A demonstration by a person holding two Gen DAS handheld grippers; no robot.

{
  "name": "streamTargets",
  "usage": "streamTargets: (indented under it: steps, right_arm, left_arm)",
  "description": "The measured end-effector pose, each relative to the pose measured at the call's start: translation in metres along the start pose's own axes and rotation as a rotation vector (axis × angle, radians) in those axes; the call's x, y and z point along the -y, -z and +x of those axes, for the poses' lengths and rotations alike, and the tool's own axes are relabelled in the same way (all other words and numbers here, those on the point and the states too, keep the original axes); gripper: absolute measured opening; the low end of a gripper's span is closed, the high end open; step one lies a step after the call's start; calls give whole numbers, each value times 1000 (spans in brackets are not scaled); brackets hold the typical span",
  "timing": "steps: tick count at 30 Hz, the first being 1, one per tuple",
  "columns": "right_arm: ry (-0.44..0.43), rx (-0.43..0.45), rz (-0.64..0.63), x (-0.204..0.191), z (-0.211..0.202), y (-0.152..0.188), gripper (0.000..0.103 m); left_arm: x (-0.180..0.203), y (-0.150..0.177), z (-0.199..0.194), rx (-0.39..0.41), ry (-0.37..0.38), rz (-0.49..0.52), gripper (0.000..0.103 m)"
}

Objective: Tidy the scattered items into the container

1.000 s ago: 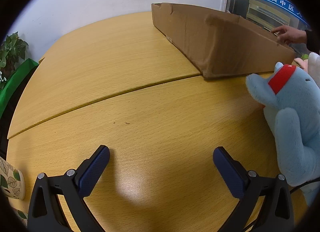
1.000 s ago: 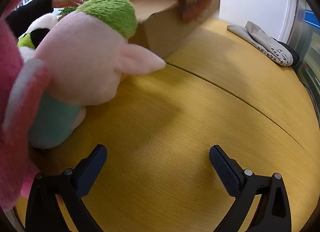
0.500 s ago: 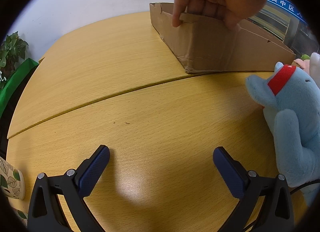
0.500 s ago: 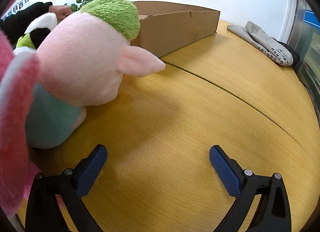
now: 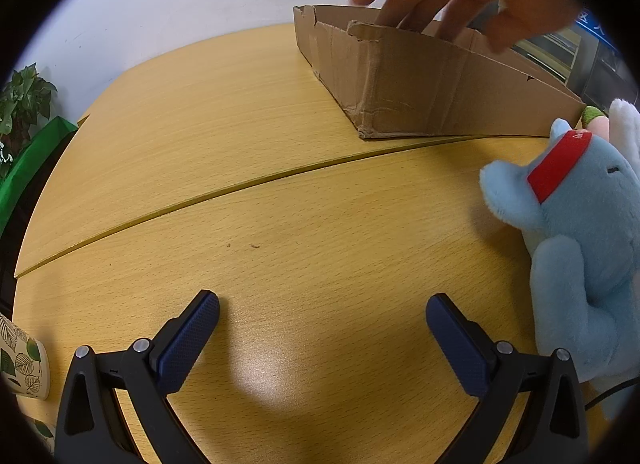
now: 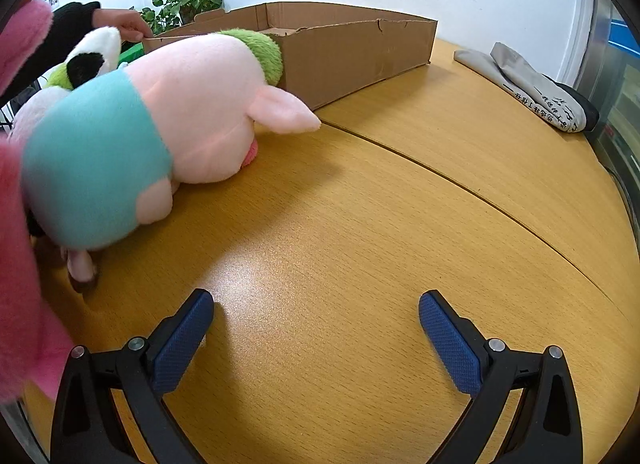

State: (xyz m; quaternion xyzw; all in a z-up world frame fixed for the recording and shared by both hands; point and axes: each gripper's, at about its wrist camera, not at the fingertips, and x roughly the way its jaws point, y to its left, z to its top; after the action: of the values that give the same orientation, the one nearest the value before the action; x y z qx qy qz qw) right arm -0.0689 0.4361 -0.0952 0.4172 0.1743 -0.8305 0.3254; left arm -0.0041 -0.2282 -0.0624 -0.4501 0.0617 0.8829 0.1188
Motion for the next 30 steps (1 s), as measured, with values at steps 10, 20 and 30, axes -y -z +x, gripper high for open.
streamTargets:
  steps: [10, 20, 30]
  right_arm:
    - [0, 0, 0, -1, -1, 1, 103]
    - [0, 1, -1, 0, -1, 2, 103]
    - [1, 1, -1, -1, -2, 2, 103]
  left_arm:
    - [1, -2, 7, 1, 1, -1, 103]
    - [-4, -8, 14, 0, 2, -1, 103]
    - [-7, -7, 13, -1, 1, -4, 103]
